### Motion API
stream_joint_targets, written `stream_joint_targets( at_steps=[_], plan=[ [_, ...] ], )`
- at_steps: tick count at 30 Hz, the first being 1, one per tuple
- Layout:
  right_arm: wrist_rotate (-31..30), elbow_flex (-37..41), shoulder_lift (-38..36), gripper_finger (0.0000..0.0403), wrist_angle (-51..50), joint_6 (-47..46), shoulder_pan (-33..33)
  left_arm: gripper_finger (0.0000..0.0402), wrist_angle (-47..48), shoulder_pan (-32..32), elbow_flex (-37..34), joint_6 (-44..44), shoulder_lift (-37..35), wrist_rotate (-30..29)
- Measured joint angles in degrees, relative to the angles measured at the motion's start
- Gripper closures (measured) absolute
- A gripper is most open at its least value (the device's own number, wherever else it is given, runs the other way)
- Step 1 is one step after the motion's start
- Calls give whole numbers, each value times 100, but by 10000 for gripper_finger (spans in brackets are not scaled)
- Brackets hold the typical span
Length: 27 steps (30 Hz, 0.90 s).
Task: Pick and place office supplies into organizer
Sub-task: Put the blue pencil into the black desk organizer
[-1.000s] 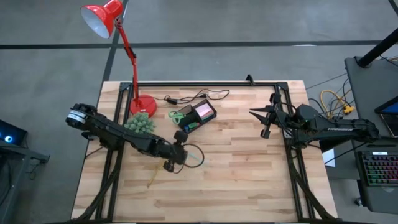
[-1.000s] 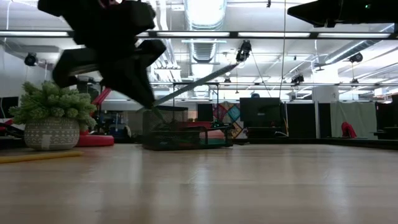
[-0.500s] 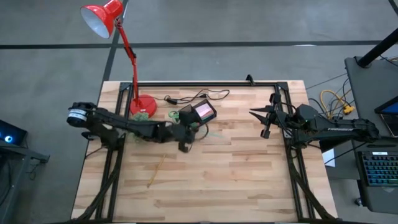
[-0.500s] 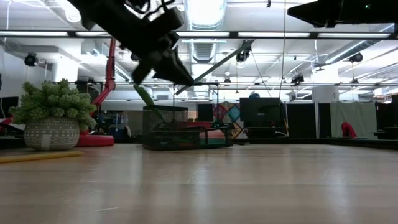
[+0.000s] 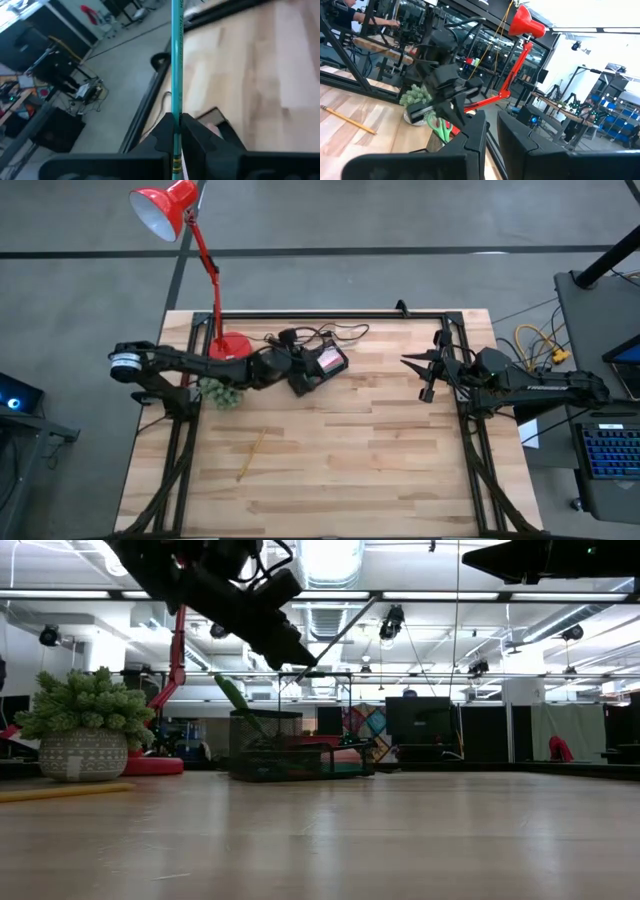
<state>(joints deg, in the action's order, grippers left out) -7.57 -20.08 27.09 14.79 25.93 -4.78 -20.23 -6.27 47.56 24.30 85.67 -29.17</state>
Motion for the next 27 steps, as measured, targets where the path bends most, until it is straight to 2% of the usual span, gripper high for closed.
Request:
stream_joint_targets(
  at_steps=[4,13,18,27],
  plan=[
    [0,0,0,365,0,0,-2,400,-566,-135,-278,-182,0,-8],
    [0,0,0,365,0,0,0,400,-631,-379,-512,-1433,2,-170],
    [0,0,0,365,0,0,-2,400,-629,-414,-523,-1503,2,-442],
    [0,0,0,365,0,0,-2,400,-828,-425,-624,-1968,2,-285]
  ],
)
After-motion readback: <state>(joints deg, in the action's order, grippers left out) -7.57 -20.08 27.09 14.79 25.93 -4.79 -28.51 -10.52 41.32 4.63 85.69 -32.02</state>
